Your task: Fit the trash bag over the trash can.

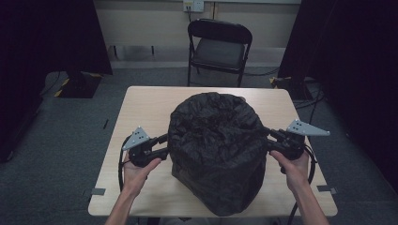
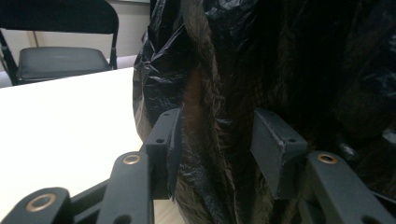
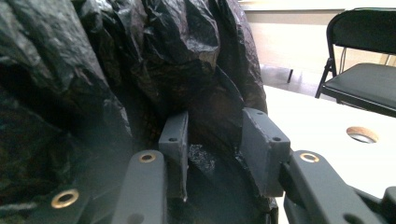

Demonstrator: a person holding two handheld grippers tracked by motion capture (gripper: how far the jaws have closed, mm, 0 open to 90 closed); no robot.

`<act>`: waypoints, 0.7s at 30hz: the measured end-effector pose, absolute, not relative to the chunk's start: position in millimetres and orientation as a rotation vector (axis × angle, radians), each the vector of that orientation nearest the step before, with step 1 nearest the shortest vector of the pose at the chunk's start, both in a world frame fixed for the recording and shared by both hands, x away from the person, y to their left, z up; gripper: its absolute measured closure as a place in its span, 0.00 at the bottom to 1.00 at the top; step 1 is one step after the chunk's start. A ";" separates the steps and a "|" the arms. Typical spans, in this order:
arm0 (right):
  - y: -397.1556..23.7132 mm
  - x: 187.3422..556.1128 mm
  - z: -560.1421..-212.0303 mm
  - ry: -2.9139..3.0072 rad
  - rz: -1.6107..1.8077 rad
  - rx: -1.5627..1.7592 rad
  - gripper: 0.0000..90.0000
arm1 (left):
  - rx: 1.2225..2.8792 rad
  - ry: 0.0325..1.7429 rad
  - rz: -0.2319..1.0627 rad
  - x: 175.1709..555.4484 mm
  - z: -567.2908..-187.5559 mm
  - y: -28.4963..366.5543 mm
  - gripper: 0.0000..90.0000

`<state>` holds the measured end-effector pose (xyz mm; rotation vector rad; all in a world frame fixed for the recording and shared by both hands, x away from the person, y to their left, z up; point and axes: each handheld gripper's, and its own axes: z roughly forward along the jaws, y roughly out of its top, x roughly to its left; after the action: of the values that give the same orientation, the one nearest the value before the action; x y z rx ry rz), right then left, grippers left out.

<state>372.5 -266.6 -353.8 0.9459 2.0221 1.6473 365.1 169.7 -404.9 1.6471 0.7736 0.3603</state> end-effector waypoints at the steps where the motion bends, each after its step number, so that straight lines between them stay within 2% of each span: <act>1: -268.8 371.3 -353.9 2.023 1.649 0.944 0.70 | 1.651 0.772 0.358 363.9 -405.1 168.2 0.60; 15: -295.1 353.2 -353.9 2.014 1.640 0.950 0.70 | 1.700 0.695 0.326 349.0 -402.6 146.3 0.59; 21: -299.9 349.3 -354.5 2.008 1.643 0.954 0.68 | 1.703 0.685 0.320 347.3 -403.0 144.2 0.55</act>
<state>349.3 -299.9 -354.5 0.9535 2.0082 1.6427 347.3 144.2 -403.0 1.7025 0.6852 0.3198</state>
